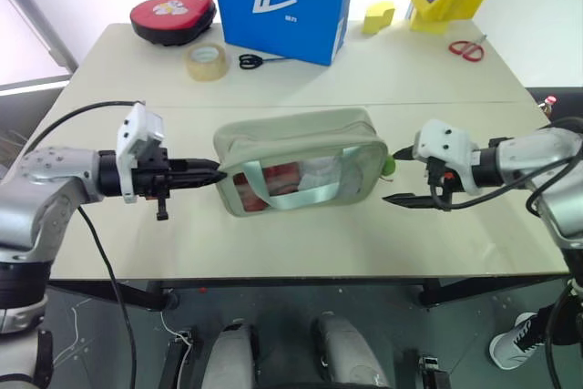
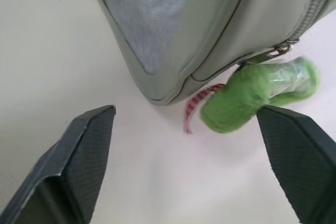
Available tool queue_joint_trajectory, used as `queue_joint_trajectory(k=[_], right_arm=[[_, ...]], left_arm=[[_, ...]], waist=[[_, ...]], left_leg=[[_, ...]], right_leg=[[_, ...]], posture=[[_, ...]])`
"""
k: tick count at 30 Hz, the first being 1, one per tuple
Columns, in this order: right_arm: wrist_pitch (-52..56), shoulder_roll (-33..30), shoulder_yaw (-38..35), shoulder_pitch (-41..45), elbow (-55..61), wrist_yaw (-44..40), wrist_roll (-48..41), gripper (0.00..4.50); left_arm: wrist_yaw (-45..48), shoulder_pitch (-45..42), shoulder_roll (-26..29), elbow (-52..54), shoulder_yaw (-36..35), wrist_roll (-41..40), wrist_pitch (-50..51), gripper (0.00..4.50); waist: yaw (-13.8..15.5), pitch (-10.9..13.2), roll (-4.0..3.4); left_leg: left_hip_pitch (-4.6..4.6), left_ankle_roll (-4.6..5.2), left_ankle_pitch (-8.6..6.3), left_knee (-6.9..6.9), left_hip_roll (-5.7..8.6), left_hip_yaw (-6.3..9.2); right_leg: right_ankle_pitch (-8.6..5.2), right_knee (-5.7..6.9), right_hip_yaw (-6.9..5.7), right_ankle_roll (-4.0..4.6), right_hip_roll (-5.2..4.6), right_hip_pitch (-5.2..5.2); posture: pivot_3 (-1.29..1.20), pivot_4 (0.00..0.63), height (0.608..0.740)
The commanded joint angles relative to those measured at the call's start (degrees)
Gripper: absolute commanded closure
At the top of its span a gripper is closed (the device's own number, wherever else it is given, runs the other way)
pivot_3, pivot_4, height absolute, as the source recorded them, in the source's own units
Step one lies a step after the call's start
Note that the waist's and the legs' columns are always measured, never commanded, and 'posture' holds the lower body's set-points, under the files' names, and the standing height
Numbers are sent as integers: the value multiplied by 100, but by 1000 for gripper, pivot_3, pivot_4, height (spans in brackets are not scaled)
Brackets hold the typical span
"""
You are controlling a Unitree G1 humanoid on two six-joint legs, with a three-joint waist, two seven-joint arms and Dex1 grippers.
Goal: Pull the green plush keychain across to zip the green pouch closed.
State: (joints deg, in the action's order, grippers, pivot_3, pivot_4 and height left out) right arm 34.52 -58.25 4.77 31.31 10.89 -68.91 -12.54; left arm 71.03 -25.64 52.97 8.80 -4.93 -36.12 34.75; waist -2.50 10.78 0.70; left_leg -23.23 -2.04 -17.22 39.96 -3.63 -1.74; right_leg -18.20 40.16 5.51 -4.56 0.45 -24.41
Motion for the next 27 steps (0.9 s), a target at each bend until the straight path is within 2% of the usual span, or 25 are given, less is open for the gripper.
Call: queue_joint_trajectory(k=[1, 4, 5, 9, 14, 22, 27], right_arm=[[-130, -183, -269, -4, 60, -62, -95, 0], [-148, -214, -306, -10, 43, -76, -127, 0], [-171, -234, -335, -27, 33, -84, -131, 0], [-224, -335, -547, -114, -50, -83, -198, 0], [-129, -345, -1140, -203, -117, -136, -680, 0], [-25, -85, -2283, -769, 214, -148, -1746, 0], [-238, -50, -2326, -1376, 416, -79, -1769, 0]], left_arm=[[403, -295, 182, -19, 77, 1, -55, 1848], [645, -543, 281, -270, 146, 173, -252, 261], [731, -612, 321, -373, 142, 245, -366, 101], [897, -764, 492, -599, -86, 354, -708, 101], [1061, -143, 850, -360, -707, 99, -641, 101], [588, 1136, 724, 201, -1605, -192, -405, 101], [55, 1544, 409, 626, -1789, -491, -60, 101]], waist=[[4, 2, 4], [3, 2, 4], [1, 2, 4], [0, 3, 3], [-10, 4, 3], [21, 4, 3], [21, 3, 5]], left_leg=[[-4, 0, 0, 0, 0, 1], [-7, 0, 0, 1, 0, 1], [-7, 0, 0, 1, 0, 1], [-7, 0, 0, 1, 0, -1], [-10, 2, -1, -1, -2, -3], [-10, 2, -1, -1, -4, -1], [-9, 2, -1, 3, -3, 0]], right_leg=[[0, 0, 0, 0, 0, -4], [0, -1, -1, 0, 0, -6], [0, -1, -1, 0, 0, -6], [0, -1, -1, 0, 0, -6], [-1, -2, 1, 0, 0, -12], [-1, -2, 0, -1, -5, -9], [0, -2, -1, -1, -5, -4]], posture=[[0, 150, 737], [0, 150, 737], [0, 150, 737], [0, 150, 737], [0, 150, 737], [0, 150, 737], [0, 150, 737]])
